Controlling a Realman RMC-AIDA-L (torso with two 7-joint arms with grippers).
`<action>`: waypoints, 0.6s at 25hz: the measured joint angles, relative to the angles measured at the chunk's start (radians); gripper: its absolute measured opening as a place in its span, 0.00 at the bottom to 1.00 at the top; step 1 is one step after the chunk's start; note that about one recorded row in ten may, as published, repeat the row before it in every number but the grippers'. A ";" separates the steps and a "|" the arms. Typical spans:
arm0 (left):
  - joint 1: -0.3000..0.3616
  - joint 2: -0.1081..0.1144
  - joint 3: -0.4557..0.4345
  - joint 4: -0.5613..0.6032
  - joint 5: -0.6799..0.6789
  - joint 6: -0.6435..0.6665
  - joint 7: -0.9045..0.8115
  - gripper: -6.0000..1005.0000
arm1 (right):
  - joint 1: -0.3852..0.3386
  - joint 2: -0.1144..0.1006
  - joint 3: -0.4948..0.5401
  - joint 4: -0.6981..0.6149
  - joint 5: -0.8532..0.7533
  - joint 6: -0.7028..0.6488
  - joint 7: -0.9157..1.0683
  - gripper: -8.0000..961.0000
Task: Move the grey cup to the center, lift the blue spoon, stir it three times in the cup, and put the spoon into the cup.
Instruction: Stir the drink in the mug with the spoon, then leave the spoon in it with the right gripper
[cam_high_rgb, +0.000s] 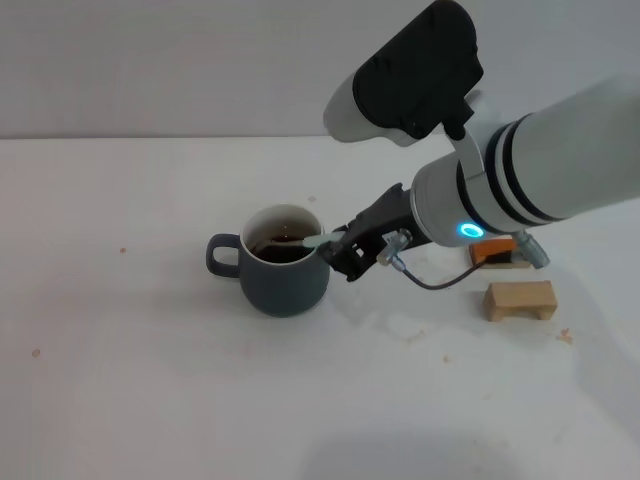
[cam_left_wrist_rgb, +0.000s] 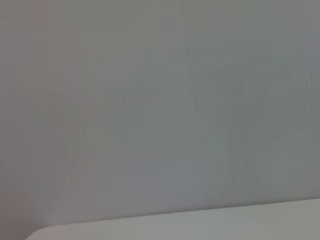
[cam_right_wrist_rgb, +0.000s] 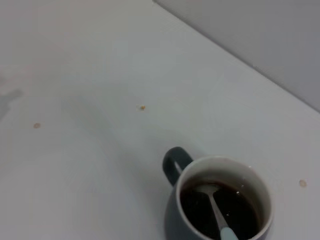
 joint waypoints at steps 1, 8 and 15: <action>0.000 0.000 0.000 0.000 0.000 0.000 0.000 0.00 | 0.000 0.000 0.000 0.000 0.000 0.000 0.000 0.17; 0.000 0.000 0.000 0.000 0.000 -0.001 0.000 0.00 | 0.002 -0.001 0.017 -0.006 -0.047 -0.010 -0.003 0.17; -0.006 0.000 0.000 0.000 0.000 -0.008 0.000 0.00 | -0.012 -0.001 0.028 0.010 -0.056 0.016 -0.003 0.17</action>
